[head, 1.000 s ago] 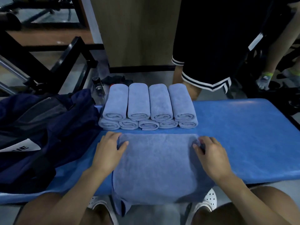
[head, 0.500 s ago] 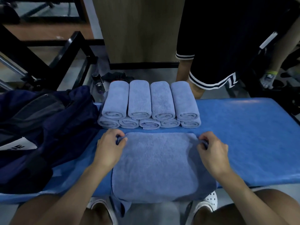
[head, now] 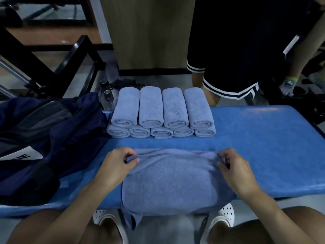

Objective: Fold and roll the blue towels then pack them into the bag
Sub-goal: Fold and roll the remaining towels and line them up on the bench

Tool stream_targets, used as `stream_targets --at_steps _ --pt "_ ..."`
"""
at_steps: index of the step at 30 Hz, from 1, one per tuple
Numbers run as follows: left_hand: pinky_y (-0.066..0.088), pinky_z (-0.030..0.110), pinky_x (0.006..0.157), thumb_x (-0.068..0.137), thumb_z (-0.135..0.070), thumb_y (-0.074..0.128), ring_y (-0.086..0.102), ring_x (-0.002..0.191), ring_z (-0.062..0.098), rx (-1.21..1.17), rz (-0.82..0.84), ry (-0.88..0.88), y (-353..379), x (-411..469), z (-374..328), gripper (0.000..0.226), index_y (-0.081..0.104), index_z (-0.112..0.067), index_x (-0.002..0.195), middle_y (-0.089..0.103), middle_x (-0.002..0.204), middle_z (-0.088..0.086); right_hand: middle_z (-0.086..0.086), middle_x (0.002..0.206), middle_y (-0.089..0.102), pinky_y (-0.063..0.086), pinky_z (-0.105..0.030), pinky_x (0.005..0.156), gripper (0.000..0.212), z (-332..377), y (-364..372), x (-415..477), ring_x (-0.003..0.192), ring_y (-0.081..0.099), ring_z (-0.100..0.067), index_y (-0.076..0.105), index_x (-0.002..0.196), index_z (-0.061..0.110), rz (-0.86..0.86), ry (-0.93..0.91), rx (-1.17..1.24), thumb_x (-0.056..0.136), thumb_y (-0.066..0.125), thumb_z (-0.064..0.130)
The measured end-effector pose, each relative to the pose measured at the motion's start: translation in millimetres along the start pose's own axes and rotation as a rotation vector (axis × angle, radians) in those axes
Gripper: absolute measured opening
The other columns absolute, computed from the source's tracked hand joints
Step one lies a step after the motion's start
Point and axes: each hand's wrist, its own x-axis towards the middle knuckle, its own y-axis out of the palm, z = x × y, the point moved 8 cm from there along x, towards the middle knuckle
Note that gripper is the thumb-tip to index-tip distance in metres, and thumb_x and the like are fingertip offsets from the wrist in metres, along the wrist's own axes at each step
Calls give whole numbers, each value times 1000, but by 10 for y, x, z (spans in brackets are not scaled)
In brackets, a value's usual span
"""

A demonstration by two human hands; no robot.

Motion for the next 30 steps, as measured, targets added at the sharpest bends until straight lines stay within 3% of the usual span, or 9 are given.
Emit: stream_targets --at_steps 2,4,7,12,14,16,18,24,30 --pt "40 8 78 79 -9 80 59 89 9 39 -19 62 24 28 3 23 68 -28 74 62 90 -9 -1 93 62 45 -46 85 34 -51 39 -2 98 57 -33 58 113 15 24 19 -94 82 66 5" --pt "36 14 93 79 -11 80 53 104 12 81 -19 74 63 51 34 18 72 -26 81 58 107 -11 -10 108 60 44 -50 91 39 -56 51 12 108 53 -36 59 119 15 29 20 -130 82 64 5" --pt "39 41 105 80 -15 80 49 115 16 140 -21 62 92 71 58 10 76 -22 86 55 118 -12 -10 96 53 47 -48 79 34 -16 31 20 98 51 -36 46 73 33 -8 -5 -95 78 61 3" --pt "41 44 98 80 -14 79 53 102 14 157 -34 73 69 91 -19 12 76 -25 82 58 96 -19 -6 80 53 45 -41 71 47 -51 9 79 87 50 -34 37 63 38 -43 -33 -53 80 61 2" --pt "41 25 95 83 -12 77 54 99 11 149 -15 81 86 90 -38 14 75 -25 84 56 96 -18 -5 81 54 45 -35 72 43 -61 18 93 83 51 -28 44 66 37 -21 -32 -35 80 62 0" --pt "35 4 84 85 -10 75 54 100 8 136 9 61 101 92 -20 13 74 -23 86 55 103 -15 -5 85 53 39 -11 69 30 -38 17 89 74 48 -13 55 72 24 1 -23 7 80 63 -4" --pt "32 -2 80 86 -9 74 53 101 5 132 24 39 102 104 -2 10 75 -18 89 54 110 -12 -5 85 54 36 -4 65 24 -15 -11 93 69 45 -6 59 74 17 -3 -23 22 79 64 -6" --pt "44 30 90 82 -8 76 55 90 5 189 9 120 86 96 -66 15 75 -24 82 61 88 -15 -1 58 56 39 -12 51 21 -51 -99 73 57 50 -11 60 70 18 11 56 71 81 66 1" --pt "38 2 76 83 1 72 58 91 -1 103 17 74 36 85 -75 32 67 -29 75 60 94 -14 -3 58 56 40 -13 52 25 -120 -119 89 58 49 -11 54 65 18 11 86 19 82 70 9"
